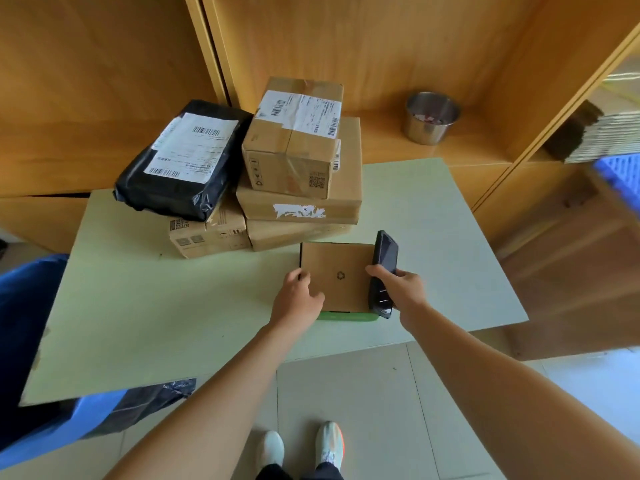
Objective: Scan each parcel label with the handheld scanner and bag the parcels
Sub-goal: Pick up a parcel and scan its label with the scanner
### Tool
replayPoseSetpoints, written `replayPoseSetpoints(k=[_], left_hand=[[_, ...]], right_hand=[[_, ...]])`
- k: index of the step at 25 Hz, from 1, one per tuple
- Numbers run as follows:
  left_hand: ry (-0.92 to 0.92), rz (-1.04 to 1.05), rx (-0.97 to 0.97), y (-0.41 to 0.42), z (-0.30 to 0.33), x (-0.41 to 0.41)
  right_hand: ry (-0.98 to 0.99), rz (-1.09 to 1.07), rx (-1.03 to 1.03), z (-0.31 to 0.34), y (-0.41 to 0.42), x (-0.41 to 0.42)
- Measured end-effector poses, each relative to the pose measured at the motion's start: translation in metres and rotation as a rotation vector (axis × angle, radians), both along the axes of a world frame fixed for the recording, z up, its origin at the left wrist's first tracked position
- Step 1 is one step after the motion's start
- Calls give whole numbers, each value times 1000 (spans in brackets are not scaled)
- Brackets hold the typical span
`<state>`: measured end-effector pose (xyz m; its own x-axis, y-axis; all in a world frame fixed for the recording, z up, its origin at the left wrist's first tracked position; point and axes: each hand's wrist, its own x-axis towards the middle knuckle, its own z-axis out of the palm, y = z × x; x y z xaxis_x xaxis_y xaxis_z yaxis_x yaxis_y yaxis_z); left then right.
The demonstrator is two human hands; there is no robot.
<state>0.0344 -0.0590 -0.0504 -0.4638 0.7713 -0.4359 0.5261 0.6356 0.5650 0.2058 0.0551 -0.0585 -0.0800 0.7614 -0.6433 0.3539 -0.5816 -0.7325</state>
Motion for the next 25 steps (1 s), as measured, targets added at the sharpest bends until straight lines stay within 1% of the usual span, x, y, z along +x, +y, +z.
replayPoseSetpoints(k=[3,8,11,13,15,17,18,20,22,25], left_hand=[[49,17,42,4,2,0],[-23,55,31,-5,8,-8],[-210,136,21,-10,15,-13],[-381,176,-34,-9,25,-22],[-572,268,-44,-9,28,-35],[-721,321,22,-12,36,-44],[-752,333,58,-15,38,-50],[-744,339,105,-21,41,-60],[-735,353,148,-32,39,-72],[-777,396,212,-54,33,-89]], right_hand=[[54,-19,-56,-1,3,4],[35,102,87,34,2,-9],[56,158,166,59,-1,-27],[101,168,176,73,-5,-42],[154,193,160,81,-13,-61],[201,211,101,82,-21,-76],[225,225,77,79,-26,-84],[255,260,55,71,-37,-95],[258,276,45,64,-47,-106],[233,282,24,60,-53,-115]])
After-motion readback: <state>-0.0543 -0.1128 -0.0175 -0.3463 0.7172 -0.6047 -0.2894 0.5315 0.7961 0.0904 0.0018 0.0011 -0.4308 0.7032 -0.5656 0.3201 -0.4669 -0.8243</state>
